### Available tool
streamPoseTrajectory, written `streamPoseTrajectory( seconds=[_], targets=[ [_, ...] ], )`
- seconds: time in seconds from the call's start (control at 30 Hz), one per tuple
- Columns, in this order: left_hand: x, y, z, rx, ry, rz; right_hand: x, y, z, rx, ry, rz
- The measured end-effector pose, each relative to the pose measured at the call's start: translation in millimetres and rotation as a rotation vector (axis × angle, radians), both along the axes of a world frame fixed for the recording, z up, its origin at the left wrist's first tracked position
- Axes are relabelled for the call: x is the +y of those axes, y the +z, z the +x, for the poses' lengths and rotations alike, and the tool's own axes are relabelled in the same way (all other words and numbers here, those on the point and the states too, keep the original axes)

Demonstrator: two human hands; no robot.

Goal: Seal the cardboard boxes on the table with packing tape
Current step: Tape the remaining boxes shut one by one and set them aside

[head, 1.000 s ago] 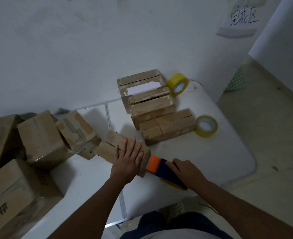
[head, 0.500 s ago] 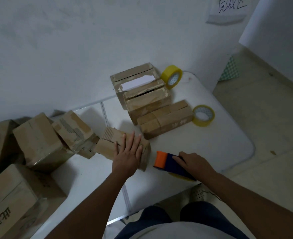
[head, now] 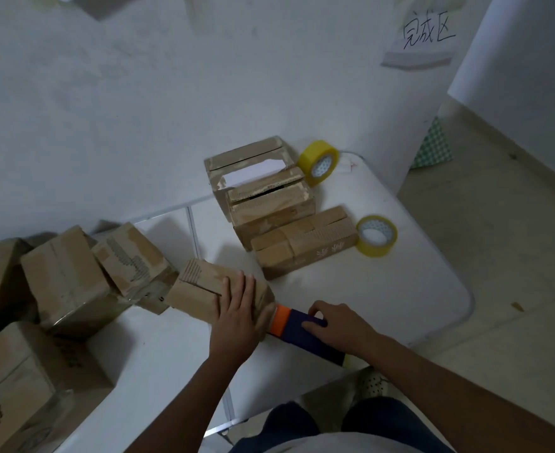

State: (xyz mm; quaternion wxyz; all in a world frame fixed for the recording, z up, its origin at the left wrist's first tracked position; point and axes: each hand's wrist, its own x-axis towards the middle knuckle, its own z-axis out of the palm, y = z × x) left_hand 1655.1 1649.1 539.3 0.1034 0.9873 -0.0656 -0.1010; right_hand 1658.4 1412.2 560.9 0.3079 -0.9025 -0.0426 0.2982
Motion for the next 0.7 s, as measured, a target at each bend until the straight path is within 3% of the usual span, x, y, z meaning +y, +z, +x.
streamPoseTrajectory(
  seconds=[0.3, 0.4, 0.57, 0.7],
  targets=[
    [-7.6, -1.2, -0.5, -0.063, 0.022, 0.081, 27.8, 6.0, 22.4, 0.020, -0.130, -0.020],
    [-4.9, -0.8, -3.2, -0.061, 0.000, 0.091, 19.3, 3.1, 26.4, 0.034, -0.169, -0.110],
    [14.6, 3.2, -7.8, -0.117, -0.231, 0.143, 5.1, -2.9, 17.7, -0.209, -0.145, -0.269],
    [37.6, 6.2, -11.4, -0.145, -0.309, 0.116, 5.4, -26.7, 14.2, -0.140, -0.013, -0.263]
  ],
)
